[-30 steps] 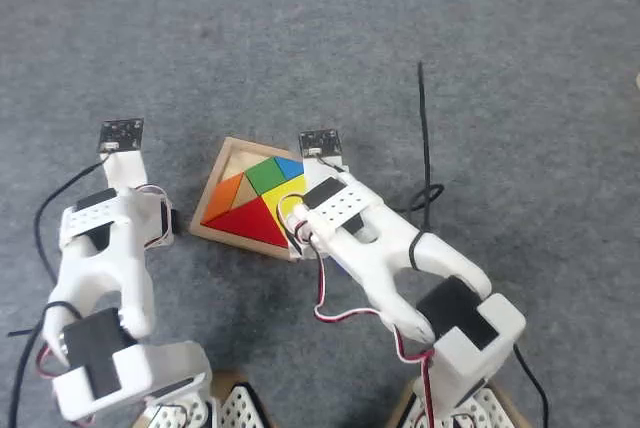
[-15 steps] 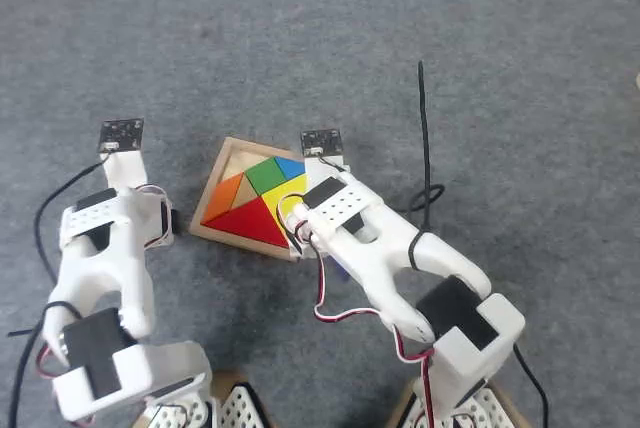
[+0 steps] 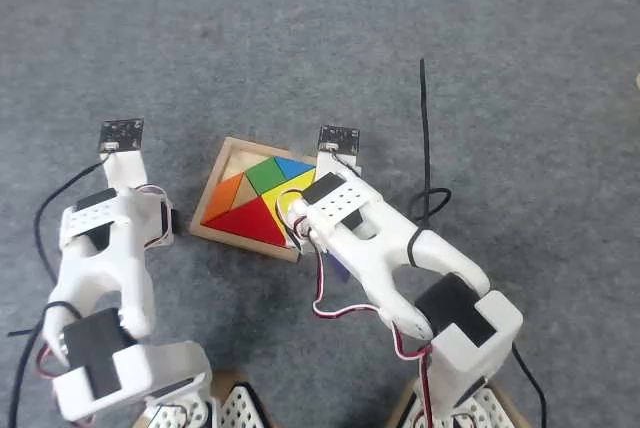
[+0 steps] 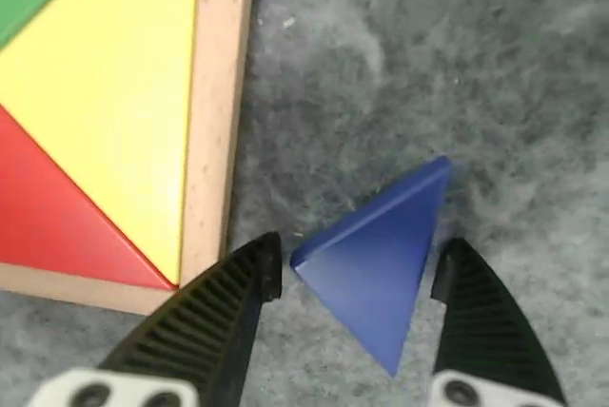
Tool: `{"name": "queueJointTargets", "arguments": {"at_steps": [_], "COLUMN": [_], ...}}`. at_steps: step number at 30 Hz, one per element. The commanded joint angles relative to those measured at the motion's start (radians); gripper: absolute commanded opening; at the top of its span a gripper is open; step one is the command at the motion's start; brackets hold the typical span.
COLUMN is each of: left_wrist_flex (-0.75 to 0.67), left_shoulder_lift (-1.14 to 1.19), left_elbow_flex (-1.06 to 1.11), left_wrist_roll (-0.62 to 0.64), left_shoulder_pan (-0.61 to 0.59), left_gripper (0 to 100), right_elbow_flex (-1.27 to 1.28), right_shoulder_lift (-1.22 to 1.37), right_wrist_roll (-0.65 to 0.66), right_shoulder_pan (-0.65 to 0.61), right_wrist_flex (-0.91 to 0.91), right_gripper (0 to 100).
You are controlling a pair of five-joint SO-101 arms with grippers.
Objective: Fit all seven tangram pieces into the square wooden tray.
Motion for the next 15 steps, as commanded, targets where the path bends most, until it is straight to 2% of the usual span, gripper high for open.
{"name": "queueJointTargets", "arguments": {"at_steps": [1,5,15], "left_wrist_flex": [-0.017,-0.017,-0.017], "left_shoulder_lift": [-0.038,-0.038,-0.038], "left_elbow_flex": [0.002,0.002,0.002], "left_wrist_roll": [-0.006,-0.006,-0.006], "left_shoulder_pan": [0.009,0.009,0.009], "left_gripper": [18,18,18], "right_elbow_flex": [-0.021,-0.025,-0.078], "right_shoulder_lift": [0.012,0.010,-0.010], "right_wrist_roll": [-0.017,-0.017,-0.020], "right_shoulder_pan": [-0.012,-0.012,-0.007], "right_wrist_flex": [0.024,0.019,0.033], "right_gripper": [17.4,9.7,9.1]}}
